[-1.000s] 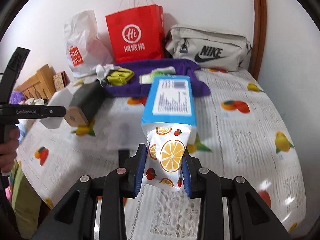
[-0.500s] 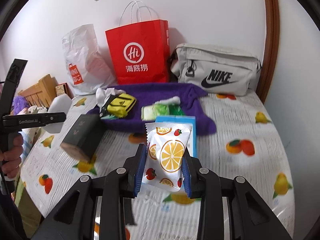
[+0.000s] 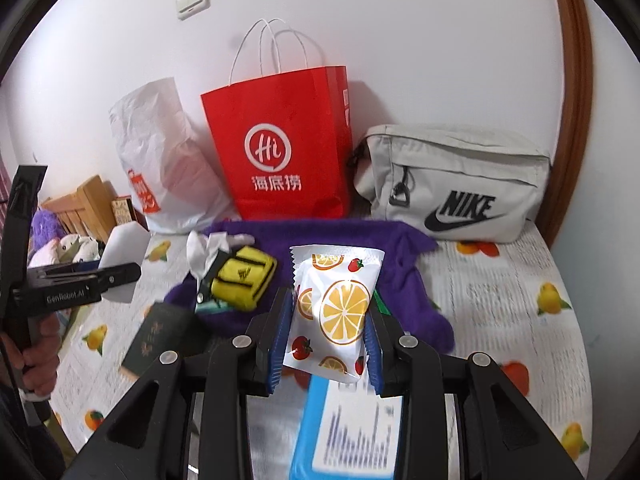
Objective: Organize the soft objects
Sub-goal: 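Carry the snack packet and foam block in both tools over the purple towel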
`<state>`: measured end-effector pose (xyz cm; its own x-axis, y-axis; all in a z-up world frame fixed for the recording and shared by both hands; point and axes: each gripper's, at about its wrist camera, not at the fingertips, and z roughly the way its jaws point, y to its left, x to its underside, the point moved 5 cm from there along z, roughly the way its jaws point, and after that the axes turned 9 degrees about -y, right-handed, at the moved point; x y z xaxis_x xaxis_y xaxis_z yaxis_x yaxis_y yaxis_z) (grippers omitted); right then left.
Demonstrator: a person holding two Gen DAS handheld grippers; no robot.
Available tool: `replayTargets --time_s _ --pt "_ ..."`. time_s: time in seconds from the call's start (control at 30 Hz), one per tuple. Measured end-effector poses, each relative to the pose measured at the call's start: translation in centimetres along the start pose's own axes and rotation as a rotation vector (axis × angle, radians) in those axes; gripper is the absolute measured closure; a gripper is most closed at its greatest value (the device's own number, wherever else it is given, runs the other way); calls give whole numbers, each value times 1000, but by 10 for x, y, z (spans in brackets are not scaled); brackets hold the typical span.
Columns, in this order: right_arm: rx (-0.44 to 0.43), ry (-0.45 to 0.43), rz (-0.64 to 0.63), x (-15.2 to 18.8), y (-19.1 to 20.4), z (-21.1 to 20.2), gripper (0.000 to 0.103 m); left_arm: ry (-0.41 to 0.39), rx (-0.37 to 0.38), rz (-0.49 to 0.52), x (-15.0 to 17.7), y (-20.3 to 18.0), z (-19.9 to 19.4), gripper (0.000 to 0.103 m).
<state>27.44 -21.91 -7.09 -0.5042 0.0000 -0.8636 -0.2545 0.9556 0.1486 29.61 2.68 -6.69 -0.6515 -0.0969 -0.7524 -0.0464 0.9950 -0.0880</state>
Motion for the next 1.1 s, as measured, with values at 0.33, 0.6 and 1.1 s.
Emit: replayTargets --time_s 0.33,0.6,1.1 --pt "-30 -4 30 -43 -16 61 69 5 22 -13 -38 -11 47 50" --pt "-57 11 2 -65 -12 113 69 33 56 -35 -53 -18 90 50" --pt "-8 229 34 -12 -55 189 69 133 43 -32 -36 -12 140 50"
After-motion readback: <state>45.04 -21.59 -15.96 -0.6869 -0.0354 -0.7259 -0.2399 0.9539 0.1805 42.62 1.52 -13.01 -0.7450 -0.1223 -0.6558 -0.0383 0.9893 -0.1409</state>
